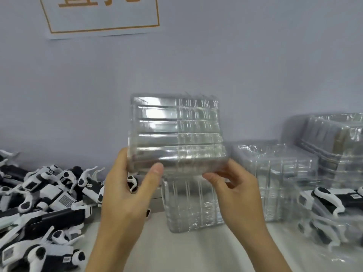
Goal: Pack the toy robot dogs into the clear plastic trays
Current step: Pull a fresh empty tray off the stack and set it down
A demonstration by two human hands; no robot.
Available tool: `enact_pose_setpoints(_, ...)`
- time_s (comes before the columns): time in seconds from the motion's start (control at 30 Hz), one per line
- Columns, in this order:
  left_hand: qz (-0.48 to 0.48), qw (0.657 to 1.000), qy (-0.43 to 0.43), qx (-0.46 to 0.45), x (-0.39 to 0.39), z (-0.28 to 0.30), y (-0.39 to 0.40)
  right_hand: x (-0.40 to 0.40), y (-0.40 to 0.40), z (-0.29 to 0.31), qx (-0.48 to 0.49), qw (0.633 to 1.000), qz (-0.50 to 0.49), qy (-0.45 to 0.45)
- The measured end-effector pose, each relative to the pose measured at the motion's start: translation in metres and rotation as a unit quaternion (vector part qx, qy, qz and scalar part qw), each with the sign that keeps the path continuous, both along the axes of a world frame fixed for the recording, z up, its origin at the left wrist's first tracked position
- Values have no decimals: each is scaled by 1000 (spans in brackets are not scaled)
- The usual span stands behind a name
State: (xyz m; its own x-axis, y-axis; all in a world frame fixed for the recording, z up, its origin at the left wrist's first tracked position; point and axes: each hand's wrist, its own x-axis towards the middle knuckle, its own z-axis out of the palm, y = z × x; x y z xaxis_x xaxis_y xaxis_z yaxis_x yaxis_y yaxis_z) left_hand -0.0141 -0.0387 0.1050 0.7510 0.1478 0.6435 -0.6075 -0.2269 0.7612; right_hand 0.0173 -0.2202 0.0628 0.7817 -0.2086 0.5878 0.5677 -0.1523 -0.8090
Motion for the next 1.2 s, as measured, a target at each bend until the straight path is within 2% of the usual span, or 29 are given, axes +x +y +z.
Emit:
enact_pose_setpoints(0.13,56,988,100,-107,1,6,10,-7,4,6,-63,998,8,-20)
enact_pose_setpoints(0.27,-56,957,74,-274,9,-2,27,-13,8,16,-92,994,67,-1)
enact_pose_setpoints(0.37,-107,943,67,-307,12,-9,42,-17,10,19,-77,994,81,0)
enact_pose_setpoints(0.67,-89,959,62,-264,14,-16,39,-19,6,20,-28,994,103,-4)
enact_pose_setpoints(0.8,-96,965,70,-234,10,-13,34,-20,0,20,-39,995,89,17)
enact_pose_setpoints(0.93,-80,986,73,-130,9,-16,37,-28,0,28,-73,987,134,39)
enact_pose_setpoints(1.07,-97,994,45,-32,6,-15,34,-28,4,34,-19,983,153,102)
enact_pose_setpoints(1.2,-92,995,32,4,6,-13,30,-27,14,29,21,989,114,95)
